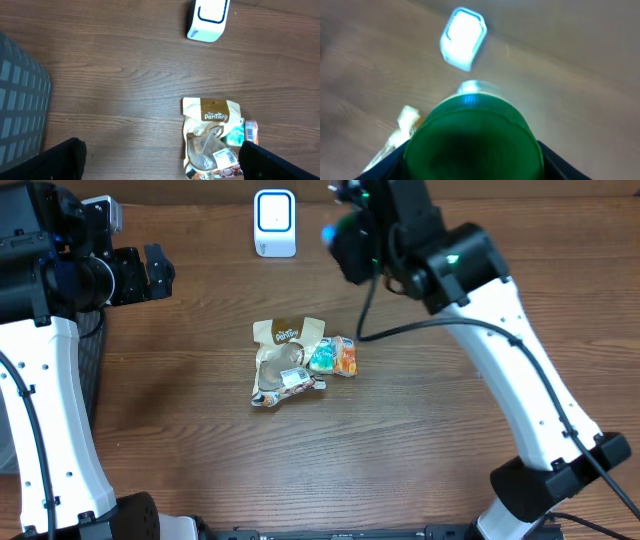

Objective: Scan the item barcode
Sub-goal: 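Carry the jar to the right and set it down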

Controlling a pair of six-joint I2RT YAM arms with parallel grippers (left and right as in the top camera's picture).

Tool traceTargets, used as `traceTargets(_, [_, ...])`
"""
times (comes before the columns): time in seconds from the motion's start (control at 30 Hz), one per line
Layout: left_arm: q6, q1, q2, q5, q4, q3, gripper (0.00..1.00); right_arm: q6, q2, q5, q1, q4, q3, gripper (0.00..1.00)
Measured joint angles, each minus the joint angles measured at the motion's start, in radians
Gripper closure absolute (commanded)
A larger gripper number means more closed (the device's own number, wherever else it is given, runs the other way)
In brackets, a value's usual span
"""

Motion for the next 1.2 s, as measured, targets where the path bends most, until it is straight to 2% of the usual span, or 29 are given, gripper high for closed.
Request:
traceTargets(0.13, [0.0, 0.0, 0.0, 0.0, 0.0, 0.0, 0.0, 0.111, 0.033, 0.0, -0.122, -0.111, -0.07, 0.62])
traceTargets(0.27, [0.0, 0.0, 0.0, 0.0, 0.0, 0.0, 0.01, 0.174, 0.038, -0.005, -0.229, -0.104, -0.19, 0.62])
traceTargets(0.4, [0.0, 0.0, 0.0, 0.0, 0.0, 0.0, 0.01, 0.203, 0.04, -0.019, -0.335, 0.007, -0.383, 0.62])
traceTargets(0.57, [0.0, 0.0, 0.0, 0.0, 0.0, 0.0, 0.0, 0.213, 0.041, -0.026, -0.391, 0.11, -0.549, 0.59])
traceTargets(0.77, [0.0, 0.0, 0.0, 0.0, 0.0, 0.0, 0.0, 0.215, 0.041, -0.027, -0.41, 0.161, -0.655, 0.57])
traceTargets(0.83, [0.0, 0.0, 0.0, 0.0, 0.0, 0.0, 0.01, 0.217, 0.041, -0.033, -0.413, 0.192, -0.695, 0.52])
traceTargets(0.87, [0.0, 0.0, 0.0, 0.0, 0.0, 0.0, 0.0, 0.217, 0.041, -0.034, -0.413, 0.199, -0.706, 0.5])
traceTargets(1.2, [0.0, 0.0, 0.0, 0.0, 0.0, 0.0, 0.0, 0.252, 0.038, -0.042, -0.481, 0.237, -0.716, 0.48])
